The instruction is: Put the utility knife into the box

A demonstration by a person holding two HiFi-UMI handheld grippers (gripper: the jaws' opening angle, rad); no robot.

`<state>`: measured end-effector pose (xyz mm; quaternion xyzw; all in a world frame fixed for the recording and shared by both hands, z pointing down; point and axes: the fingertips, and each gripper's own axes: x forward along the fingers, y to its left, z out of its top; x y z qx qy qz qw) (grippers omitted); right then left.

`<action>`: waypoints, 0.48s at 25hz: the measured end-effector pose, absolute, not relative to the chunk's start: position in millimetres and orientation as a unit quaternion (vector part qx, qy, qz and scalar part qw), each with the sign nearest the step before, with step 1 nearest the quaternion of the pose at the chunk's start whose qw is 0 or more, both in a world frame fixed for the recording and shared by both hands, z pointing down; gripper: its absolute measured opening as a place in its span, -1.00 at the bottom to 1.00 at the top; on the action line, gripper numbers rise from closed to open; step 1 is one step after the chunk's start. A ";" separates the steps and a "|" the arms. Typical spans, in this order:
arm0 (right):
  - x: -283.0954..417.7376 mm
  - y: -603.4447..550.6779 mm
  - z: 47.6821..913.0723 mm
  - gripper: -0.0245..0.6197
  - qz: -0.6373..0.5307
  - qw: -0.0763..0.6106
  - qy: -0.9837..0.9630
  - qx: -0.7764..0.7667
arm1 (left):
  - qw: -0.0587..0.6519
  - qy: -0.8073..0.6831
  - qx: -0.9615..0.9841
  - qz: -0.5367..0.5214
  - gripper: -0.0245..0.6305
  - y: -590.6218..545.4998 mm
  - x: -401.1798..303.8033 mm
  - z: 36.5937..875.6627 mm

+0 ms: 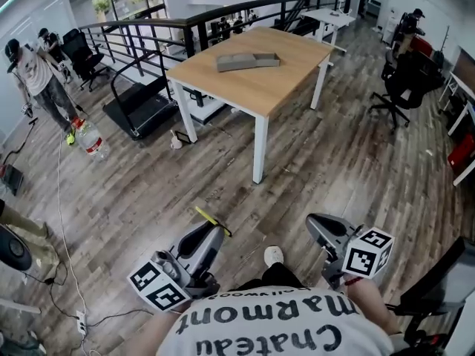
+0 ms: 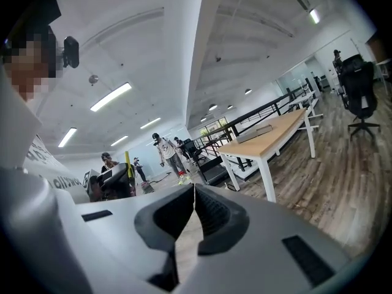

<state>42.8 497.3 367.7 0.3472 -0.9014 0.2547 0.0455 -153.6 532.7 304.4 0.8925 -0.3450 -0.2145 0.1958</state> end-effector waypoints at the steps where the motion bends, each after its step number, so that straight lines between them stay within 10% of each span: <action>1: 42.4 491.8 367.2 -0.89 0.255 0.044 -0.903 0.344 | 0.194 -0.350 0.891 -0.215 -0.74 528.1 -154.2 304.4; 12: 72.2 392.3 375.0 -0.89 0.276 0.035 -0.899 0.339 | 0.230 -0.374 0.860 -0.259 -0.74 431.7 -144.3 304.2</action>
